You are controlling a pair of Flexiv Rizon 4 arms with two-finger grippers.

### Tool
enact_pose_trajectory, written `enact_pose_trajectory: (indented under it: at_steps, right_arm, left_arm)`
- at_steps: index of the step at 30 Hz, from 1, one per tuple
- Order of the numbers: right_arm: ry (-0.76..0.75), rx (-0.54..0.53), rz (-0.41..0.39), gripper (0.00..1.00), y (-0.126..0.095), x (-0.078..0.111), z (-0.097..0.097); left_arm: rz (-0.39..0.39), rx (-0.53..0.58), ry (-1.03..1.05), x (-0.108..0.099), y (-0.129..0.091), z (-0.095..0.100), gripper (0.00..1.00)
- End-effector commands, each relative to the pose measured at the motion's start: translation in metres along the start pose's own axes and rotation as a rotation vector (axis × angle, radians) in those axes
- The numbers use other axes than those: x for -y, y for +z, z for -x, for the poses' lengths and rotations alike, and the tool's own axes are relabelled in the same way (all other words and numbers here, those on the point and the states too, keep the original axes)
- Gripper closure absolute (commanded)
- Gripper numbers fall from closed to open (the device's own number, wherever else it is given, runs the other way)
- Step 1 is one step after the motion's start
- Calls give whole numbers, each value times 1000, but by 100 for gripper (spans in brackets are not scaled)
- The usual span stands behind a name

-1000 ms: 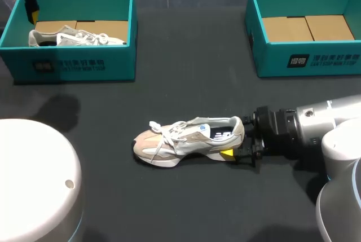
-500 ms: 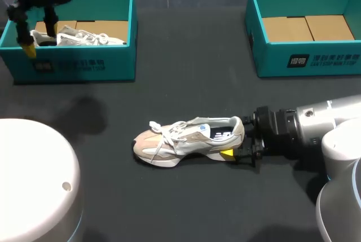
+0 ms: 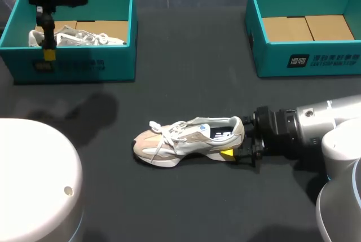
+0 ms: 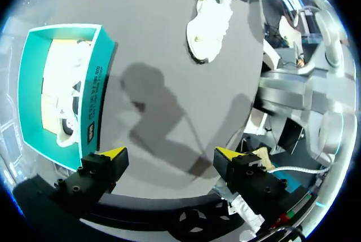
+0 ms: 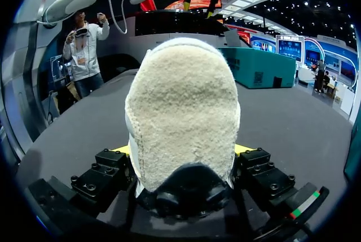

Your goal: Take the shoe out of the shoebox, open the shoe tongue, remove and reinsert the insole, then place the shoe into the shoebox

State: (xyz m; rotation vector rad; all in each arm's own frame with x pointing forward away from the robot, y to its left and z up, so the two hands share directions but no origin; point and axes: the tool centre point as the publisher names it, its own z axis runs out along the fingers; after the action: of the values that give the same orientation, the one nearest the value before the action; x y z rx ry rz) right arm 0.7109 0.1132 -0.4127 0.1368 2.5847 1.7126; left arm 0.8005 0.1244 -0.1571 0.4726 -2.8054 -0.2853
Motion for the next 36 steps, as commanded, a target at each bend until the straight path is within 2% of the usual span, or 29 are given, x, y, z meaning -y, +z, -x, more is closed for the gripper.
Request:
enact_pose_trajectory:
  at_steps: [1, 6, 8, 13, 15, 30, 36]
  right_arm:
    - [1, 2, -4, 100, 1, 0, 0]
    - [1, 2, -4, 100, 1, 0, 0]
    - [1, 2, -4, 100, 1, 0, 0]
    - [1, 2, -4, 100, 1, 0, 0]
    - [1, 2, -4, 100, 1, 0, 0]
    - [1, 2, -4, 100, 1, 0, 0]
    - [1, 2, -4, 100, 1, 0, 0]
  left_arm:
    - [-81, -46, -313, 16, 2, -8, 0]
    - [-170, -25, -532, 30, 15, -34, 0]
    - [-240, 18, -661, 38, 19, -44, 0]
    - [-318, 16, -787, 60, 27, -72, 0]
    - [-347, 74, -885, 73, 31, -84, 0]
    - [-347, 74, -885, 73, 31, -84, 0]
    - [-345, 100, -1094, 108, 47, -113, 0]
